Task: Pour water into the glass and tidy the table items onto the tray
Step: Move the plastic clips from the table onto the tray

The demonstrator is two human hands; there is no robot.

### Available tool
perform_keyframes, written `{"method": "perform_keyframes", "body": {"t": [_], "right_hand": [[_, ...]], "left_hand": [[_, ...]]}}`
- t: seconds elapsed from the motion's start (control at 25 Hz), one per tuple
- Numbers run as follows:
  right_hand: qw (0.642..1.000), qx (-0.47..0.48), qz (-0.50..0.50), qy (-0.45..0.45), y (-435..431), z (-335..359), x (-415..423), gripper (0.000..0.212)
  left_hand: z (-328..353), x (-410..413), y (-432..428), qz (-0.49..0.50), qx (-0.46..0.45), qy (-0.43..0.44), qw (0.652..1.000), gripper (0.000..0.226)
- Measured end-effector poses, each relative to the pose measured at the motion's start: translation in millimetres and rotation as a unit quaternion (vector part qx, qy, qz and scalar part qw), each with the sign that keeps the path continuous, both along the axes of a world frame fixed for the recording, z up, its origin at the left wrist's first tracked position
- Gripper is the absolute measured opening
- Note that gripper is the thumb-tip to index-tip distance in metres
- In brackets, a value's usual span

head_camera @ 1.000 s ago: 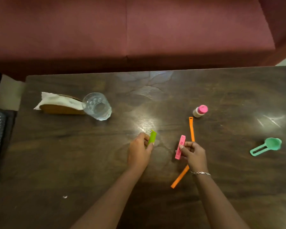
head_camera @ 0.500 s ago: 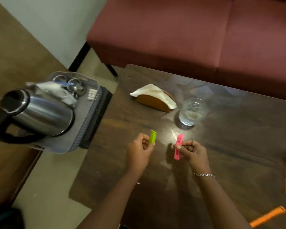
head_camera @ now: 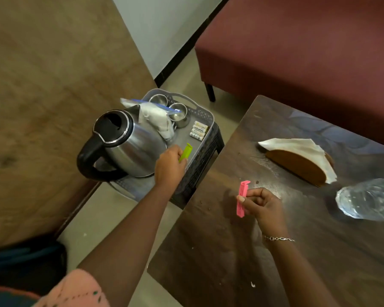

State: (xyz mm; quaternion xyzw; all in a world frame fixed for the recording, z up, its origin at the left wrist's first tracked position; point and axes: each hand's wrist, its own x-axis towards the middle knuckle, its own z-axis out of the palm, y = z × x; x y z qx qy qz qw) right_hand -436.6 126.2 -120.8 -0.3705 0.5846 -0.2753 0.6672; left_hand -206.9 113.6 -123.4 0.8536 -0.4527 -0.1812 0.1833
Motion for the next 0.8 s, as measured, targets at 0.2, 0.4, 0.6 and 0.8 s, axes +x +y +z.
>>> {"method": "perform_keyframes", "body": {"t": [0.2, 0.4, 0.6, 0.8], "right_hand": [[0.999, 0.032, -0.002, 0.014, 4, -14, 12, 0.018], [0.998, 0.052, 0.002, 0.026, 6, -26, 20, 0.021], [0.998, 0.062, -0.001, 0.032, -6, -31, 34, 0.02], [0.998, 0.051, 0.007, 0.033, -14, -28, 42, 0.021]], "left_hand": [[-40, 19, -41, -0.036, 0.078, -0.018, 0.996, 0.017], [-70, 19, -59, -0.044, 0.111, -0.019, 0.993, 0.019], [-77, 24, -65, -0.041, 0.117, 0.016, 0.992, 0.019], [-82, 26, -62, -0.024, 0.092, 0.089, 0.991, 0.014]]}}
